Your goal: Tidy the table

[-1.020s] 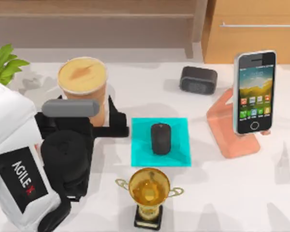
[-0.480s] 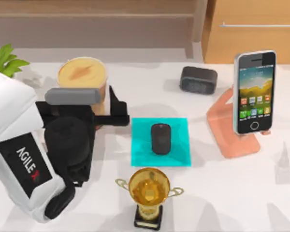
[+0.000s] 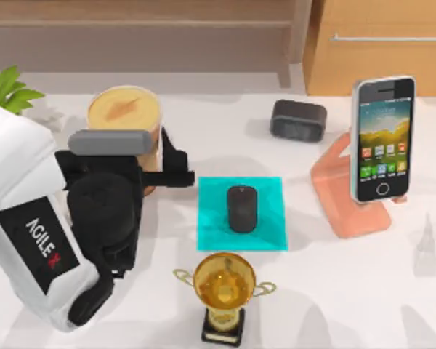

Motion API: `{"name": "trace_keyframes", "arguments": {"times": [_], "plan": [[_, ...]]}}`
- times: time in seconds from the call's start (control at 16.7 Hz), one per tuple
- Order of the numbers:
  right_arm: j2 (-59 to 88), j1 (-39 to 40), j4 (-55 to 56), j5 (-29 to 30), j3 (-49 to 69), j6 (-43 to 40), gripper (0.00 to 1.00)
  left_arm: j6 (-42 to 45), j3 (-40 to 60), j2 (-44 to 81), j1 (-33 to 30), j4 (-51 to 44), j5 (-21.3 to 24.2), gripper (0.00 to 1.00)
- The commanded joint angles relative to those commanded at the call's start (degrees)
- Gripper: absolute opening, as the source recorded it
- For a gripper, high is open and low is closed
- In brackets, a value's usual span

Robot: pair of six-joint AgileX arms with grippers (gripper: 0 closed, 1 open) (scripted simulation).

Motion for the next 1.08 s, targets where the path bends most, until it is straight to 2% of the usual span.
{"name": "trace_keyframes", "arguments": {"times": [0.6, 1.08], "plan": [[0.0, 0.0, 0.0, 0.0, 0.0, 0.0, 1.0, 0.0, 0.0, 0.0, 0.0, 0.0, 0.0, 0.02], [0.0, 0.0, 0.0, 0.0, 0.0, 0.0, 1.0, 0.0, 0.0, 0.0, 0.0, 0.0, 0.0, 0.0]]}}
